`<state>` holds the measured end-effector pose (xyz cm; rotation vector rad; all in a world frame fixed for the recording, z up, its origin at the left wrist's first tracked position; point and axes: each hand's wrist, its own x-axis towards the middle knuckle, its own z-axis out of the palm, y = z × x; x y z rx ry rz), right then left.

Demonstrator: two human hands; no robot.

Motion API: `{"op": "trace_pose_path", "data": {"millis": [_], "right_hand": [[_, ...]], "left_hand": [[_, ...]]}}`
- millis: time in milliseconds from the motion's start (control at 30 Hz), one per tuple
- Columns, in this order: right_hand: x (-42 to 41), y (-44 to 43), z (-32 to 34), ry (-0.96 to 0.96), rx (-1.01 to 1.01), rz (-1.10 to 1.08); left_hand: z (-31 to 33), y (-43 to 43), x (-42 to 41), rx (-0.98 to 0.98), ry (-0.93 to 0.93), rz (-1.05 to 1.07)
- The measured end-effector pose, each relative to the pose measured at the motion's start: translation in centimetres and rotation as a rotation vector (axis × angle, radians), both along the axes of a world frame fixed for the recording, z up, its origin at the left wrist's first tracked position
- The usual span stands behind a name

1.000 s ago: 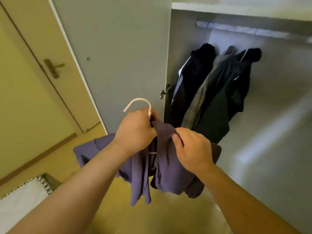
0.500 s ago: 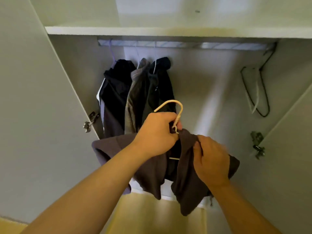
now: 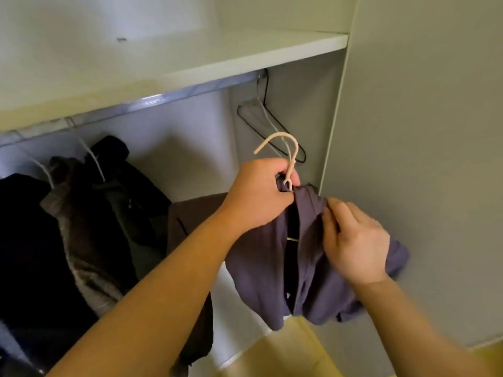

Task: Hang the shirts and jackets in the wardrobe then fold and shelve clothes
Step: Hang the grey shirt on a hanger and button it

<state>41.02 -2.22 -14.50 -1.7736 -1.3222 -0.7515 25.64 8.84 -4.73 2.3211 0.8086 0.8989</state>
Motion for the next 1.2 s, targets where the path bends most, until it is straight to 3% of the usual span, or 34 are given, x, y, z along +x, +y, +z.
{"op": "trace_pose_path", "data": {"millis": [267,467,667,867,1200], "right_hand": [[-0.4,2.3,4.1,0.094,-0.127,-0.169],[-0.8,6.2,5.2,0.134,-0.190,-0.148],[-2.2,10.0,3.8,0.231,-0.274,-0.115],[-3.8,16.3,5.3,0.230,-0.262,-0.128],[-5.4,25.0,8.4,0.239,-0.248,-0.154]], "left_hand": [[-1.1,4.6,2.2,0.241,-0.060,-0.031],[-2.7,7.9,1.4,0.335,-0.079,0.238],[-5.1,12.8,-0.5,0.238,-0.116,0.421],[-5.9,19.7,-0.6,-0.043,-0.274,0.492],[-3.4,27.8,-1.4,-0.036,-0.479,0.510]]}}
